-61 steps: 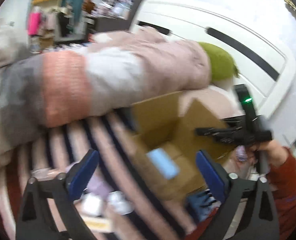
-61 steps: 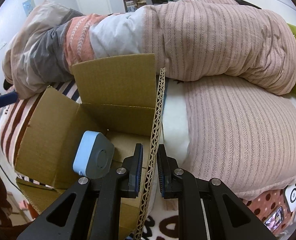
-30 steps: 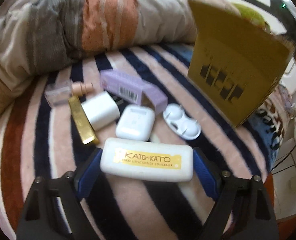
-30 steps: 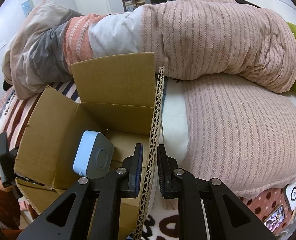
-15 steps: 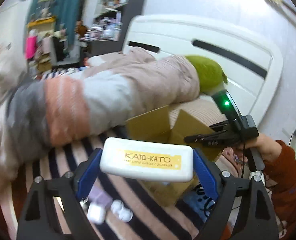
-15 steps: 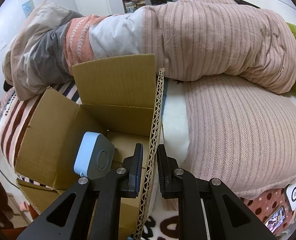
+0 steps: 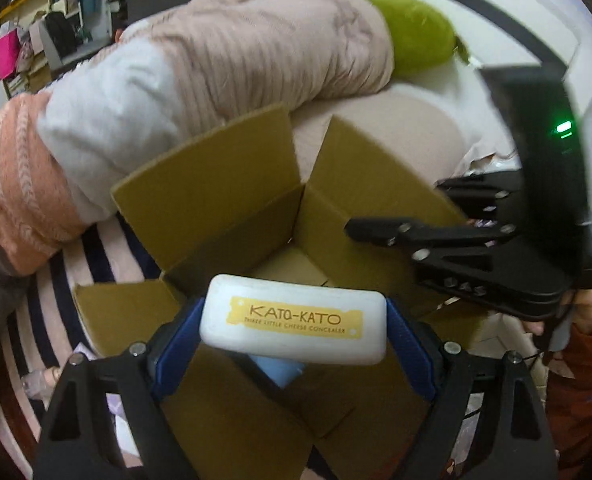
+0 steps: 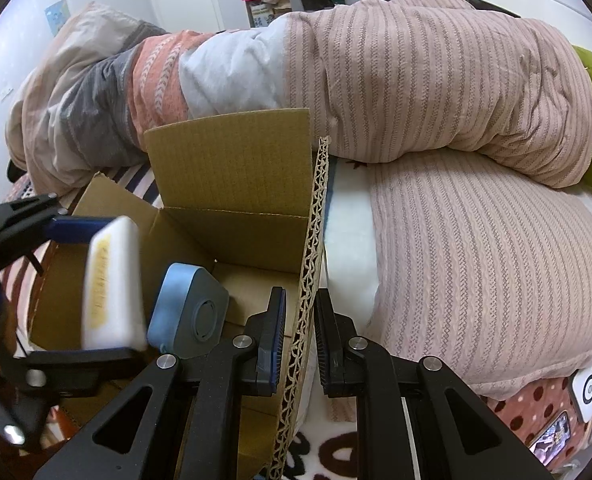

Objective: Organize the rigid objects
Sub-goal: 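Lower the concealer tube into the box and open the left tool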

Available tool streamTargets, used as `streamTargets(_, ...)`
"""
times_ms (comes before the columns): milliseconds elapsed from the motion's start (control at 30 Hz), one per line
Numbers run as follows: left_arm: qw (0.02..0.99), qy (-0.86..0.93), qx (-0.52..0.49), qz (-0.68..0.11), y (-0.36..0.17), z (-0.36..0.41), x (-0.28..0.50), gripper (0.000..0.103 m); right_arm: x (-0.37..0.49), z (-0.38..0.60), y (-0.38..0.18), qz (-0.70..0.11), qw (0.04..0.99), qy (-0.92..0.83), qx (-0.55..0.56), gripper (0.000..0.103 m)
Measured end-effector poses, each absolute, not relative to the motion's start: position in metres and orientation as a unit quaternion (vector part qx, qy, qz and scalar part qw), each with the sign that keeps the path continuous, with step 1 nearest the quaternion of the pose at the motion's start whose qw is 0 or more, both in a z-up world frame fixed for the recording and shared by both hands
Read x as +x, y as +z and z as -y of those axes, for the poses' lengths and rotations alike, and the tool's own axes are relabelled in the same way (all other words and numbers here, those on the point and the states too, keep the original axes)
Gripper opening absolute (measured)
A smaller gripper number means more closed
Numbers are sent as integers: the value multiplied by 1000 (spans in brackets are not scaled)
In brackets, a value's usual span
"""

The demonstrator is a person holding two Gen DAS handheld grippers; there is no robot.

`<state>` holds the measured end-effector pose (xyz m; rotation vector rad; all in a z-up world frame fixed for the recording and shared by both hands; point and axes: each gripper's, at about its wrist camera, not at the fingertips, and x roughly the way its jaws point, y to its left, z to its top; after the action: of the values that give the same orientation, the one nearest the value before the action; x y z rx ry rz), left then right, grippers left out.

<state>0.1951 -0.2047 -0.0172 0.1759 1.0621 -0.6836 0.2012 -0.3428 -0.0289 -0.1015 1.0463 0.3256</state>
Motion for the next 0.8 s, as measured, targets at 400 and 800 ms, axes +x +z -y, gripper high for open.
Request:
streamTargets(400, 843, -317, 52, -432, 17, 152, 168, 91, 202, 341, -30, -499, 851, 152, -54, 10)
streamTargets(800, 890, -217, 49, -399, -15, 31, 131, 99, 201, 342, -32, -501, 851, 147, -56, 10)
